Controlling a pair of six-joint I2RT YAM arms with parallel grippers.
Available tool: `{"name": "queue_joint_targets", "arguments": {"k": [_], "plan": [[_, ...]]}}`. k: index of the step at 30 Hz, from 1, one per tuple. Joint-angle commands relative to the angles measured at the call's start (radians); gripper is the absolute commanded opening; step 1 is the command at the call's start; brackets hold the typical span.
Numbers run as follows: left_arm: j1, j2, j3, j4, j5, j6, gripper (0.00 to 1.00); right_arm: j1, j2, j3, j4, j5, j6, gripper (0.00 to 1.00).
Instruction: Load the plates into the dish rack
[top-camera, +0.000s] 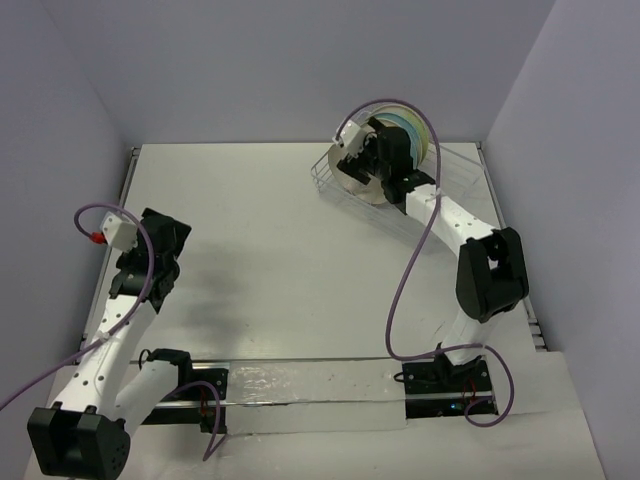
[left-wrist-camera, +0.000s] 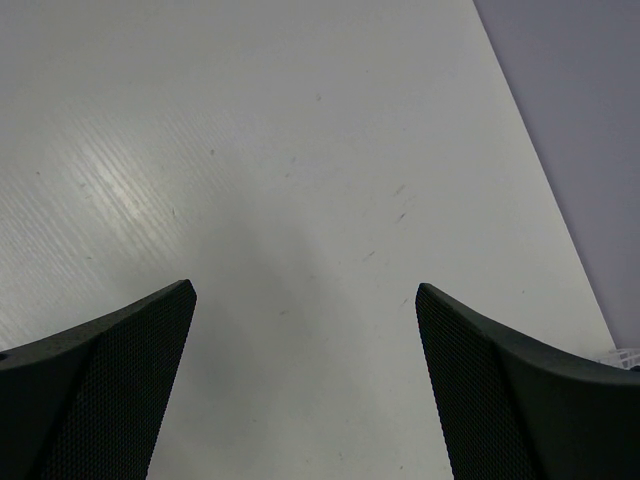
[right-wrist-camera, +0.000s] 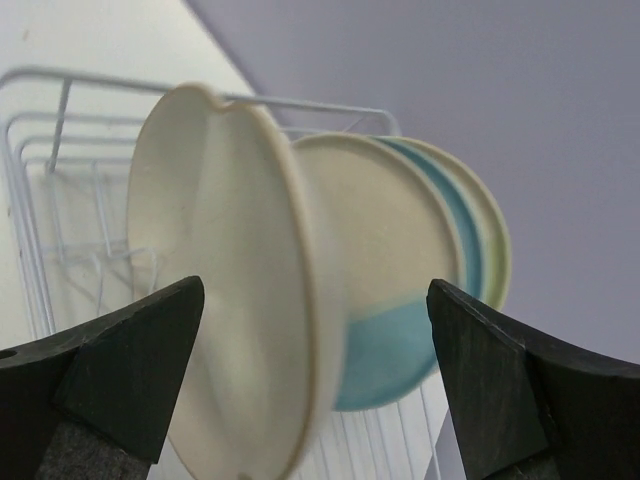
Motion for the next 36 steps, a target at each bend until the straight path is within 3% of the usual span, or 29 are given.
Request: {"name": "queue_joint_targets", "arguments": {"k": [1,5,10,18,21,31,36], "plan": [[0.009,-0.03,0.035,0.079,0.018,0.04,0.99,0.006,-0.117,0.07,0.039,0.051,0.19,1.0],[0.009,-0.027,0.053,0.167,0.065,0.091,0.99,0.006,-0.231,0.04,0.096,0.062,0.344,1.0],[0.009,0.023,0.082,0.265,0.142,0.148,0.99,0.003,-0.349,-0.039,0.082,0.248,0.646,1.0],[0.008,0.035,0.033,0.38,0.217,0.23,0.99,-0.054,-0.7,-0.405,-0.048,0.468,1.105,1.0],[0.008,0.015,0.018,0.403,0.239,0.272,0.99,-0.114,-0.762,-0.493,-0.07,0.411,1.229,1.0],[0.008,-0.089,-0.047,0.403,0.226,0.309,0.99,-0.14,-0.83,-0.599,-0.119,0.31,1.25,1.0],[0.008,-0.117,-0.052,0.391,0.214,0.313,0.99,-0.14,-0.868,-0.611,-0.14,0.357,1.223,1.0]]}}
